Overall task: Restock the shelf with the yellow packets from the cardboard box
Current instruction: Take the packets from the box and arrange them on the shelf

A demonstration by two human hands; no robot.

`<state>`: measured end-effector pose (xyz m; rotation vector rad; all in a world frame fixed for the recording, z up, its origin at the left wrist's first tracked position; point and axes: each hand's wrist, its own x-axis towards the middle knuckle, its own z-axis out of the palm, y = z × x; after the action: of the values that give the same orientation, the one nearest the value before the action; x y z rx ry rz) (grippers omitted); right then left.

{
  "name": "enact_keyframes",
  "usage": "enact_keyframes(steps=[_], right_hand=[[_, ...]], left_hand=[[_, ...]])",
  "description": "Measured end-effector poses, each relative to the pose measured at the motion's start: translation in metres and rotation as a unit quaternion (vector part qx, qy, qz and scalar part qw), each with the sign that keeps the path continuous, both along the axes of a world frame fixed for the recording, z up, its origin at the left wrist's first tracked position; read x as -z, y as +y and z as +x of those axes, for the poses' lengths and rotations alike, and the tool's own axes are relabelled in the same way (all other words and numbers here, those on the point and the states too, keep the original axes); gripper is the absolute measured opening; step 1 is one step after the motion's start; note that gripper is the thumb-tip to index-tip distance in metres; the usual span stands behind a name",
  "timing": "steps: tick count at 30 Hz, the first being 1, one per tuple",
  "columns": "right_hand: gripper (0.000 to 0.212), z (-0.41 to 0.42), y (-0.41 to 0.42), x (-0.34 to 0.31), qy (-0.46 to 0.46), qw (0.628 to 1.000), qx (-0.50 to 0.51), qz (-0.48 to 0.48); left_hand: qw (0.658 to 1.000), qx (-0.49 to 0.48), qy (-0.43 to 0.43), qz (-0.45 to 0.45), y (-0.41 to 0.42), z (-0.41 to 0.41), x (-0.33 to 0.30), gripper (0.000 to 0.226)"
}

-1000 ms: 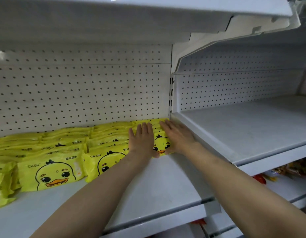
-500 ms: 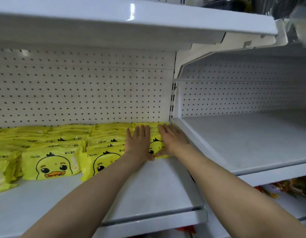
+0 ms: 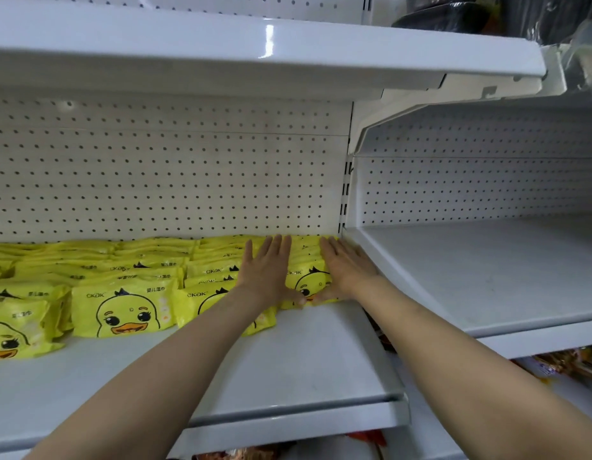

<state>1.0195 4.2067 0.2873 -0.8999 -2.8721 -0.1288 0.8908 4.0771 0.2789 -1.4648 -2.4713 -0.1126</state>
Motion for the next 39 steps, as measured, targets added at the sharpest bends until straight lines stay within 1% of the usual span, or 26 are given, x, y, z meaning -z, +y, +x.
enact_keyframes(steps=[2, 4, 6, 7, 9, 12, 15, 19, 21, 24, 26, 29, 31, 32, 34, 37, 39], right_hand=[[0.132, 0.003, -0.01, -0.01, 0.028, 0.999, -0.018, -0.008], [0.113, 0.001, -0.028, -0.018, 0.073, 0.996, -0.043, -0.002], [0.091, -0.007, -0.046, -0.022, 0.103, 0.992, -0.071, -0.019], [0.083, -0.012, -0.055, -0.022, 0.109, 0.99, -0.088, -0.034], [0.072, -0.023, -0.07, -0.018, 0.109, 0.985, -0.119, -0.056], [0.064, -0.034, -0.09, -0.01, 0.101, 0.981, -0.152, -0.064], [0.062, -0.038, -0.102, -0.005, 0.099, 0.981, -0.161, -0.042], [0.067, -0.037, -0.11, -0.001, 0.082, 0.984, -0.16, -0.01], [0.067, -0.036, -0.112, 0.004, 0.089, 0.983, -0.157, -0.004], [0.061, -0.034, -0.113, 0.008, 0.097, 0.983, -0.155, -0.011], [0.062, -0.033, -0.114, 0.009, 0.095, 0.984, -0.15, -0.02], [0.076, -0.032, -0.115, 0.01, 0.084, 0.988, -0.131, -0.018], [0.079, -0.028, -0.111, 0.006, 0.058, 0.991, -0.119, -0.015], [0.077, -0.025, -0.107, 0.001, 0.048, 0.993, -0.111, -0.016], [0.072, -0.015, -0.095, -0.009, 0.034, 0.995, -0.09, -0.024], [0.07, 0.004, -0.073, -0.025, 0.001, 0.998, -0.051, -0.02], [0.067, 0.017, -0.059, -0.029, -0.009, 1.0, -0.024, -0.006]], left_hand=[[0.999, 0.008, 0.001, 0.032, -0.025, -0.011, -0.008, 0.13], [0.998, 0.014, 0.0, 0.064, -0.051, -0.021, -0.015, 0.119], [0.996, 0.013, -0.013, 0.087, -0.076, -0.029, -0.017, 0.106], [0.996, 0.009, -0.017, 0.088, -0.086, -0.032, -0.016, 0.098], [0.998, -0.005, -0.015, 0.068, -0.103, -0.036, -0.014, 0.083], [0.999, -0.024, -0.013, 0.034, -0.119, -0.036, -0.01, 0.075], [0.999, -0.044, 0.016, 0.005, -0.125, -0.032, -0.009, 0.074], [0.996, -0.076, 0.045, -0.014, -0.127, -0.028, -0.009, 0.076], [0.993, -0.091, 0.066, -0.035, -0.126, -0.027, -0.009, 0.075], [0.991, -0.097, 0.078, -0.052, -0.125, -0.025, -0.01, 0.074], [0.993, -0.092, 0.056, -0.055, -0.123, -0.025, -0.012, 0.077], [0.995, -0.084, -0.001, -0.057, -0.119, -0.023, -0.016, 0.08], [0.996, -0.072, -0.012, -0.056, -0.113, -0.019, -0.019, 0.083], [0.996, -0.064, -0.017, -0.056, -0.109, -0.016, -0.021, 0.081], [0.997, -0.043, -0.04, -0.056, -0.097, -0.009, -0.024, 0.071], [0.995, -0.004, -0.097, -0.031, -0.072, 0.003, -0.024, 0.055], [0.993, 0.02, -0.118, -0.014, -0.052, 0.013, -0.021, 0.055]])
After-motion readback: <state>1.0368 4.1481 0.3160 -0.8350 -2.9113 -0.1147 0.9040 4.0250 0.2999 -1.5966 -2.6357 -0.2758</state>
